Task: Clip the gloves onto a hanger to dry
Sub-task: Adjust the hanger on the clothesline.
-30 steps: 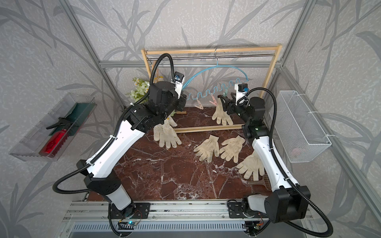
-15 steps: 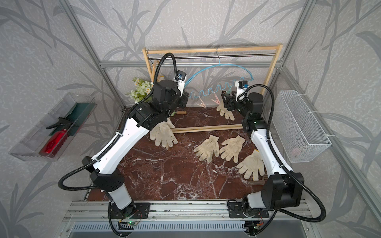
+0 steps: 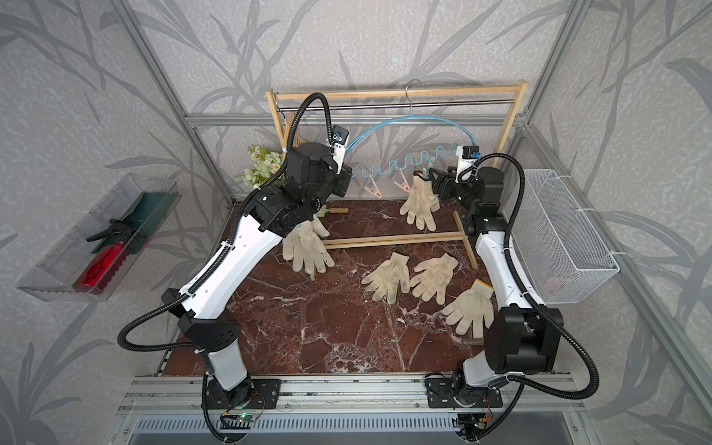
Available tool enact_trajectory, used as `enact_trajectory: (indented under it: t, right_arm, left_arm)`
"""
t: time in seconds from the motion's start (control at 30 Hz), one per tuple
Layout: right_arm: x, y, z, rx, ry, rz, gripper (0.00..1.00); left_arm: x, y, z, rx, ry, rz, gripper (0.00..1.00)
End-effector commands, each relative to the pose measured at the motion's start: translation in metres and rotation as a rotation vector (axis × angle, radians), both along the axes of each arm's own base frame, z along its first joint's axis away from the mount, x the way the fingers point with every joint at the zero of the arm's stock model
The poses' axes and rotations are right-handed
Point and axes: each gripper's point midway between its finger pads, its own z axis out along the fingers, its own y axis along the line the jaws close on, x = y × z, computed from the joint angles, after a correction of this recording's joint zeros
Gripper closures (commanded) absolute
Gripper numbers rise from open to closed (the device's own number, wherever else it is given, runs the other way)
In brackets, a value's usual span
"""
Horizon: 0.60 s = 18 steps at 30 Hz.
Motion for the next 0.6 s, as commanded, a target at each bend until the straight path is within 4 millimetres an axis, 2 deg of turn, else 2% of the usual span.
enact_trajectory:
  t: [0.0, 0.3, 0.57]
  right_arm:
    - [0.001, -0.013, 0.022, 0.012, -0.051, 0.002, 0.35]
    - [-0.009, -0.015, 0.007, -0.008, -0.019, 0.012, 0.36]
    - [-0.02, -0.046, 0.013, 0.045, -0.008, -0.041, 0.35]
  left_arm:
    - [0.0, 0.008, 0.022, -0.03, -0.052, 0.018, 1.0]
    - [0.004, 0.01, 0.013, 0.008, -0.04, 0.047, 1.0]
    - [0.003, 0.015, 0.014, 0.009, -0.041, 0.071, 1.0]
